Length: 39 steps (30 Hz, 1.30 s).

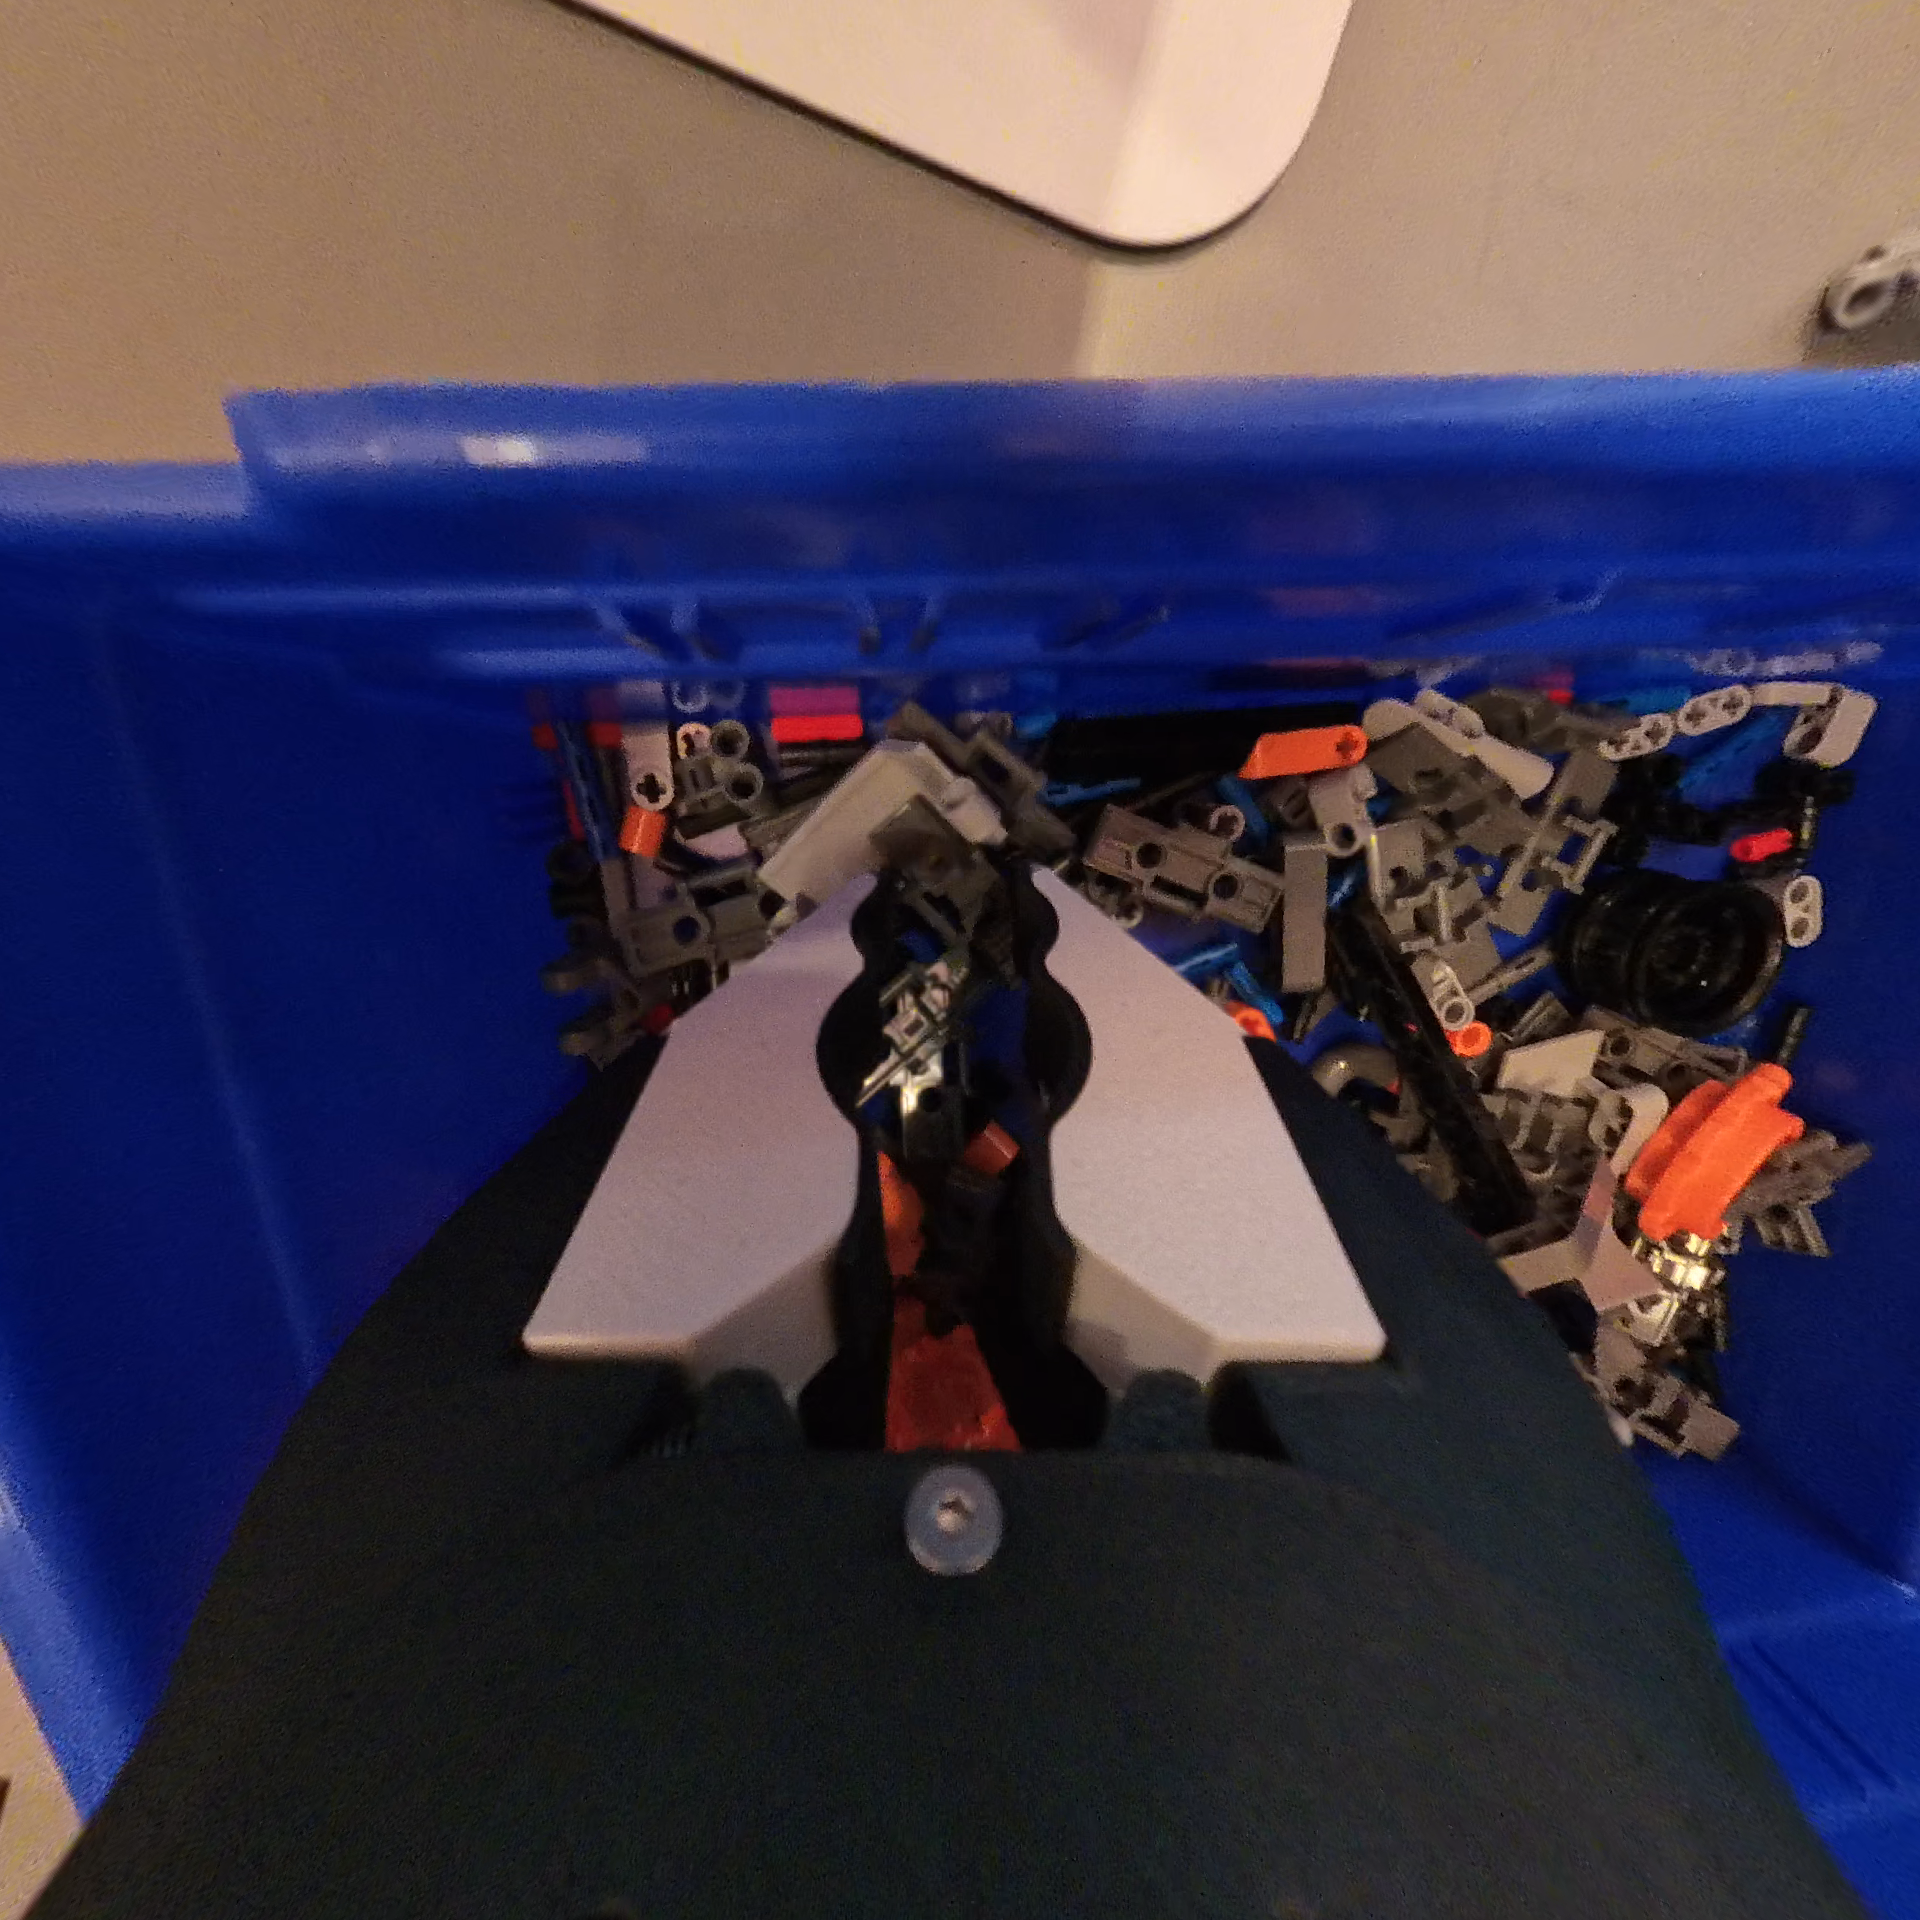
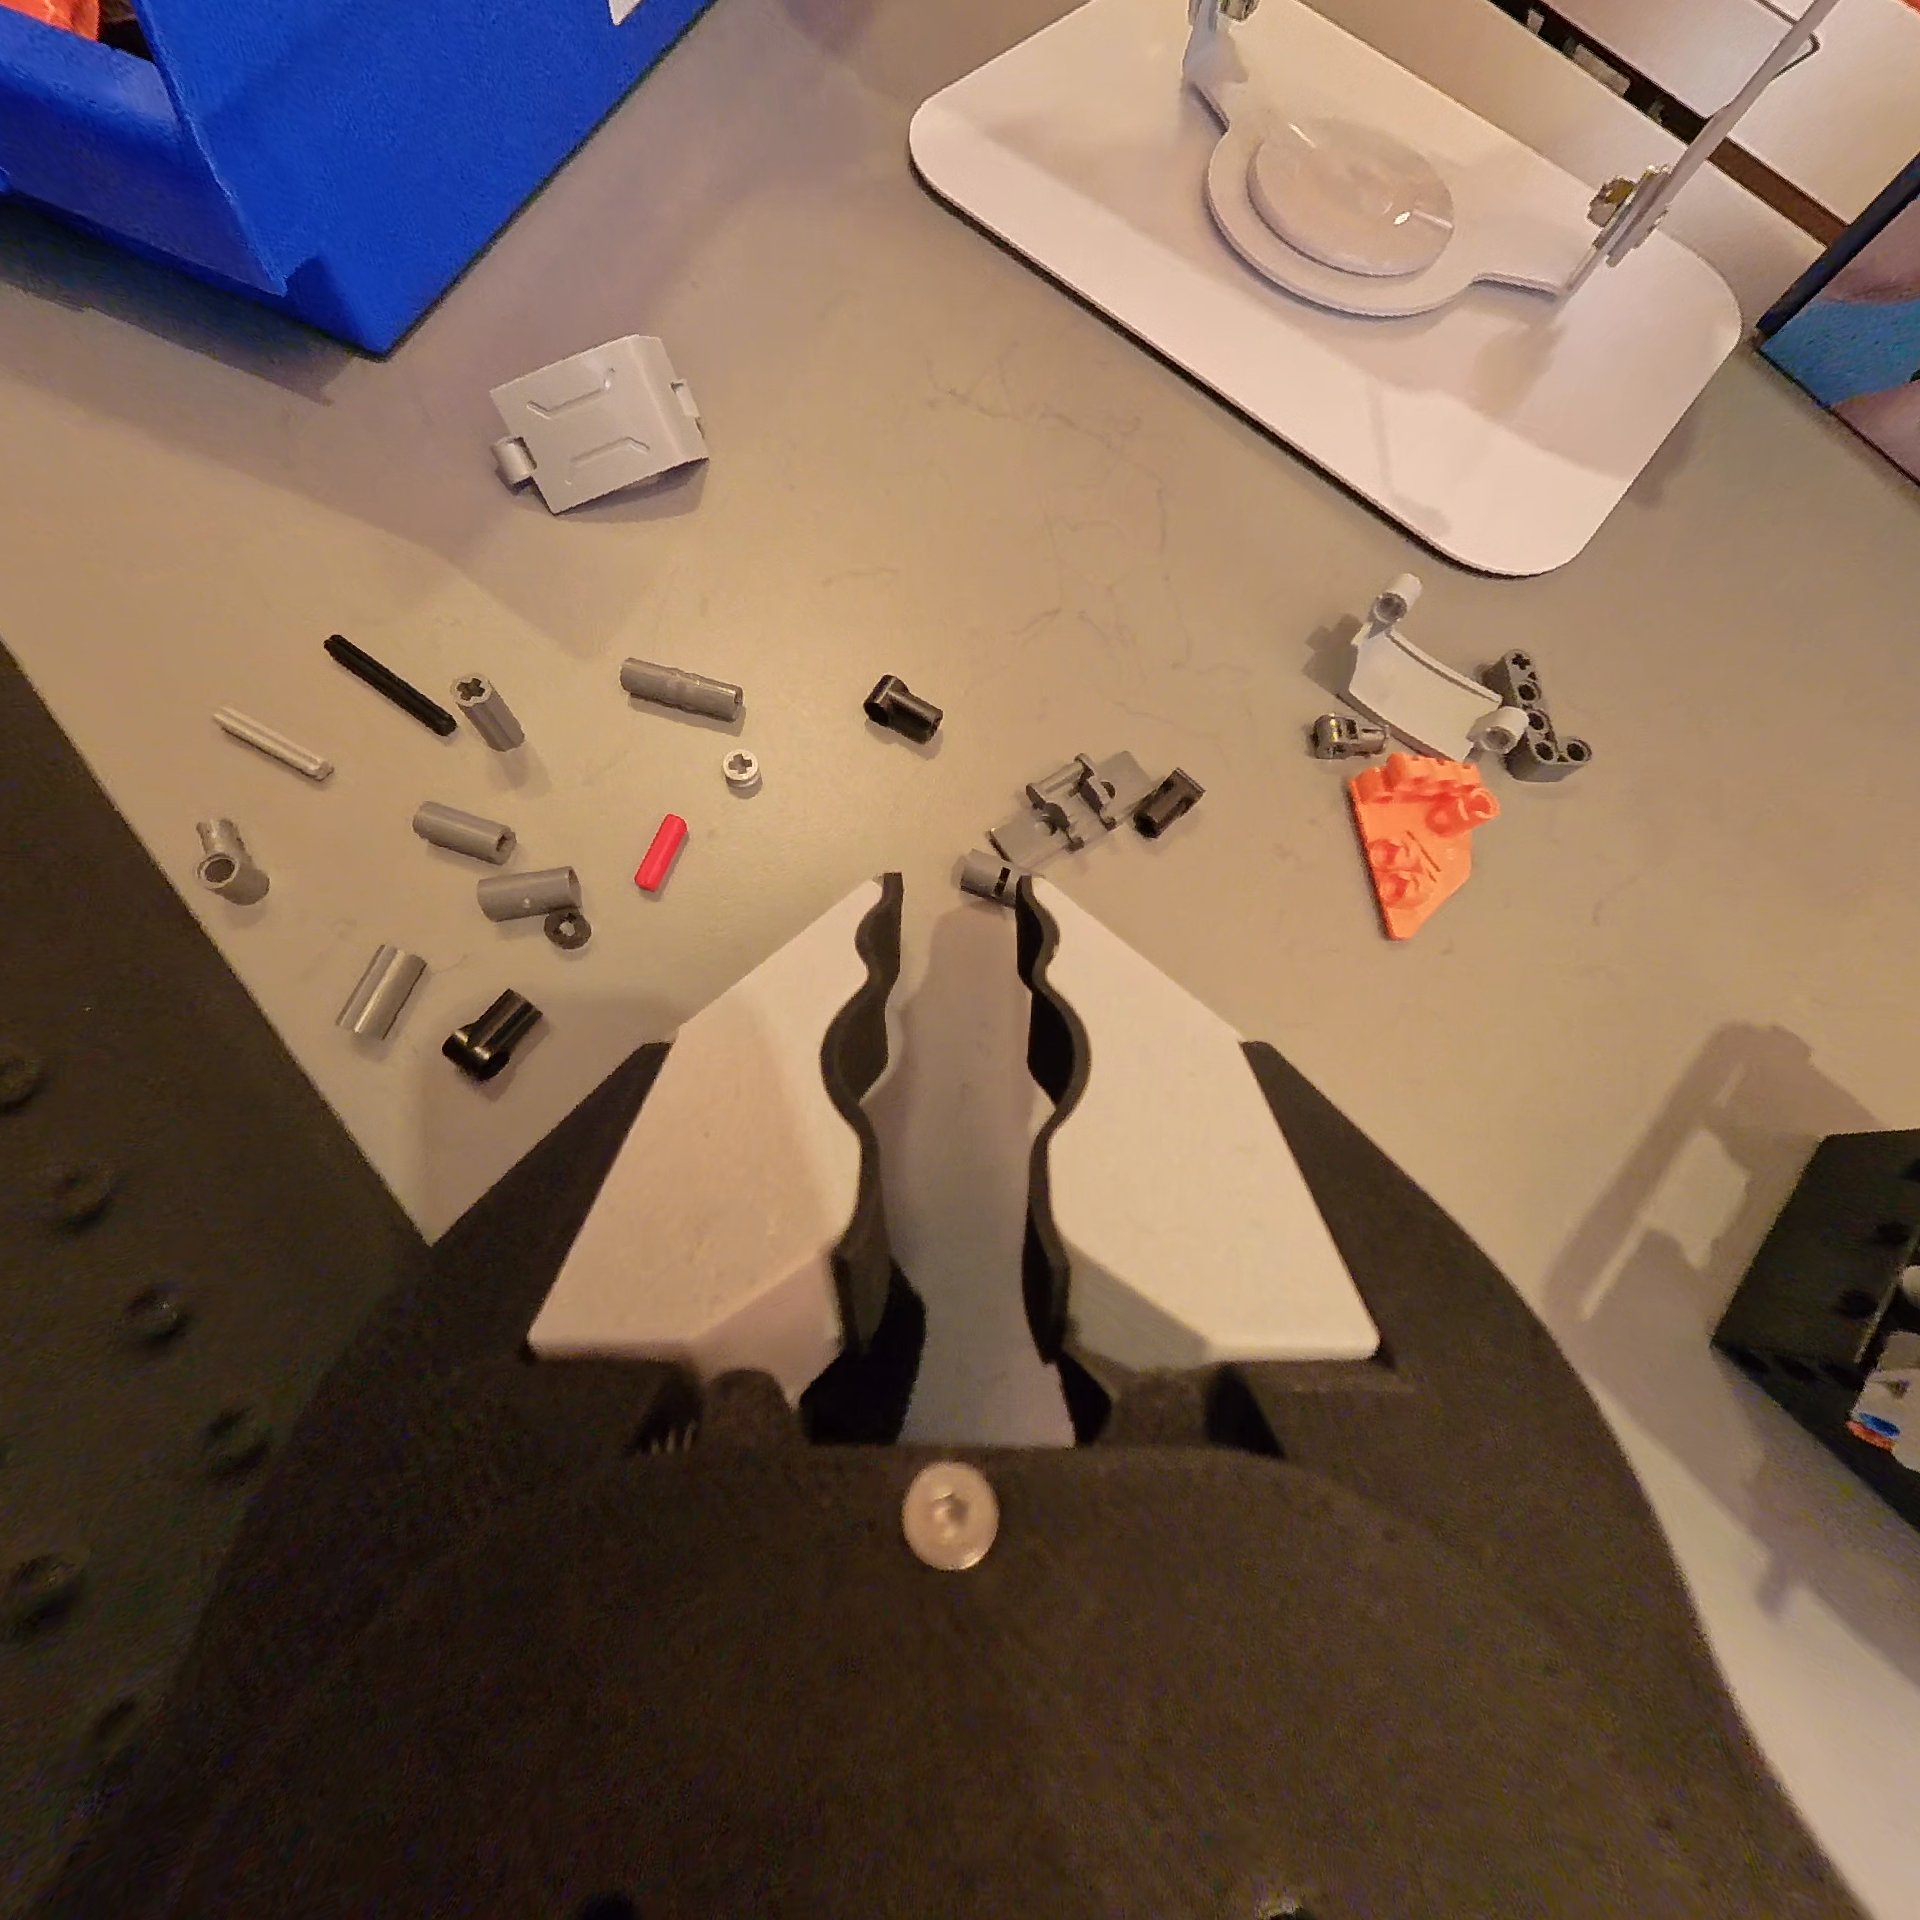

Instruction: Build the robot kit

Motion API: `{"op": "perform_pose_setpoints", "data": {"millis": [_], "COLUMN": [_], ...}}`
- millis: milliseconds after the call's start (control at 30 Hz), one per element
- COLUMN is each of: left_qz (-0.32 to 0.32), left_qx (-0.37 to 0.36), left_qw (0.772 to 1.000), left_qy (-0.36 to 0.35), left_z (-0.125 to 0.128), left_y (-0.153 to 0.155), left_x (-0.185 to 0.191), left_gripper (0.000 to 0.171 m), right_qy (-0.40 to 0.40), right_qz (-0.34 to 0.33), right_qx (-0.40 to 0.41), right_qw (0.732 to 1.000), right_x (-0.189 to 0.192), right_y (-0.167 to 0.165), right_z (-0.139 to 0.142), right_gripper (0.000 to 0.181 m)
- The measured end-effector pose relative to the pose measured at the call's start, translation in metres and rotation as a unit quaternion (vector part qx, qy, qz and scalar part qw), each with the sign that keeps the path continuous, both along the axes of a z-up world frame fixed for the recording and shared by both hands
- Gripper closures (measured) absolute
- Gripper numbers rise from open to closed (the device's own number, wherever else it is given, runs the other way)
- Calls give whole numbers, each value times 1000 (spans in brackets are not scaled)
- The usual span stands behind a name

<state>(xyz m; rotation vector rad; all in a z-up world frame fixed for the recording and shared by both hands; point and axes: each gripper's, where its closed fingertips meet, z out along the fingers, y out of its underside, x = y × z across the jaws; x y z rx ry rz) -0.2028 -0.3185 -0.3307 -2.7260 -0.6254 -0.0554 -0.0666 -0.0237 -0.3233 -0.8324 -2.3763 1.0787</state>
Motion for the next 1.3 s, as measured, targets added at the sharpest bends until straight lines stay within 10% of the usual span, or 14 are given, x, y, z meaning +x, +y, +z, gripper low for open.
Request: {"op": "perform_pose_setpoints", "data": {"millis": [33,333,633,1300], "left_qz": [-2,-30,20,43], "left_qx": [-3,-39,16,2], "left_qw": [1000,996,1000,998], "left_qy": [1,-79,-6,-54], "left_z": [0,13,25,22], "left_y": [-2,-21,1,-10], "left_x": [2,53,7,31], "left_gripper": [151,151,132,166], "right_qy": [-1,-4,-2,-3], "right_qz": [0,0,2,3], "right_qx": [1,2,5,1], "right_qw": [1000,1000,1000,1000], "right_x": [0,0,0,1], "right_y": [0,0,0,-1], "right_z": [0,-1,-2,-1], "right_gripper": [162,162,163,163]}}
